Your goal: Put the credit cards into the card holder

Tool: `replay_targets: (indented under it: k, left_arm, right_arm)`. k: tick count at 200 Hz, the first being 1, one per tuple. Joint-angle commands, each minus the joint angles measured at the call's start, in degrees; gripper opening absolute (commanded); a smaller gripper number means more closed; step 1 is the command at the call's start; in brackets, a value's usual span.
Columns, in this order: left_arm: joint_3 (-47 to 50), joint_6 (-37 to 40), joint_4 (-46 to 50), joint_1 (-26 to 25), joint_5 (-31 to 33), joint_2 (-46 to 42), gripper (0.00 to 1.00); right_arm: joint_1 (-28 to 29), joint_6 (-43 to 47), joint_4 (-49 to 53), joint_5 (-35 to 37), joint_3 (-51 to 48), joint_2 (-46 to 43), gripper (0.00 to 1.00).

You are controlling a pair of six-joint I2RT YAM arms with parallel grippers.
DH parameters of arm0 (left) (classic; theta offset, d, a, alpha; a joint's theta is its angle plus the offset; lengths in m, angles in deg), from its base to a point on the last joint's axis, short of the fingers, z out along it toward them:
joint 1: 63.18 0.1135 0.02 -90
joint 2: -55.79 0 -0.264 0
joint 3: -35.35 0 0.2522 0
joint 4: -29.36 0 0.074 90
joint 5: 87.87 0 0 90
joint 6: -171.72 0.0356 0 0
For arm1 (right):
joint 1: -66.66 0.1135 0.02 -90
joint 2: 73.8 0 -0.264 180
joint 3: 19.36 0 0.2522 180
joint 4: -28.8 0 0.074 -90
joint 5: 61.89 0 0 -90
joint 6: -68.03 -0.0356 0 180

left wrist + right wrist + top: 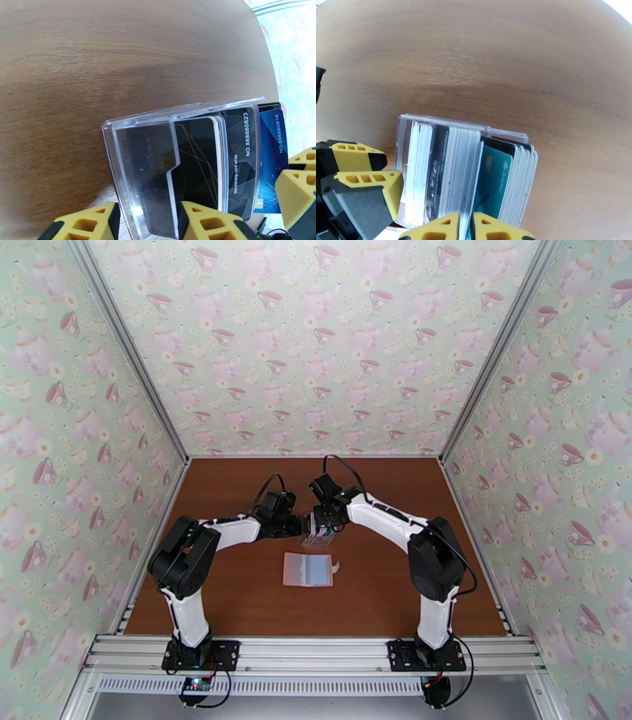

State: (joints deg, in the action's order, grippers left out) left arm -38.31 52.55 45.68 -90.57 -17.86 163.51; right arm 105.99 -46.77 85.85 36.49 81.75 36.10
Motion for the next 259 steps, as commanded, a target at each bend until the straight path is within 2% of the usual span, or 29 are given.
replay_targets:
  k: [1, 64, 103, 158, 209, 255, 259]
  left_arm:
    - [-0.5, -0.2, 2.5, 0.5, -0.1, 1.2, 0.45]
    - [-0.4, -0.4, 2.2, 0.5, -0.5, 1.0, 0.45]
    - [0.6, -1.0, 0.7, 0.5, -1.4, -1.5, 0.46]
    - [0.5, -0.2, 2.4, 0.5, -0.4, -5.9, 0.54]
    - [1.0, 1.3, 5.9, 0.6, 1.9, -11.5, 0.57]
    - [6.4, 2.8, 10.9, -0.6, 5.2, -17.5, 0.51]
    - [6.9, 3.1, 11.4, -0.8, 6.8, -17.9, 0.51]
  right_arm:
    - [-0.1, 0.2, 1.2, 0.5, 2.0, 1.8, 0.14]
    - [-0.1, -0.4, 1.2, 1.2, 0.7, -0.9, 0.0]
    - [-0.1, -1.8, 0.6, 2.5, -1.7, -6.3, 0.0]
    - [0.0, -4.5, -1.1, 1.4, -6.9, -14.0, 0.0]
    - [1.9, -8.8, -8.4, -3.5, -16.1, -21.9, 0.0]
    - [2.7, -16.0, -23.6, -12.2, -30.3, -29.6, 0.0]
    - [2.8, -16.6, -24.9, -13.0, -31.6, -30.0, 0.0]
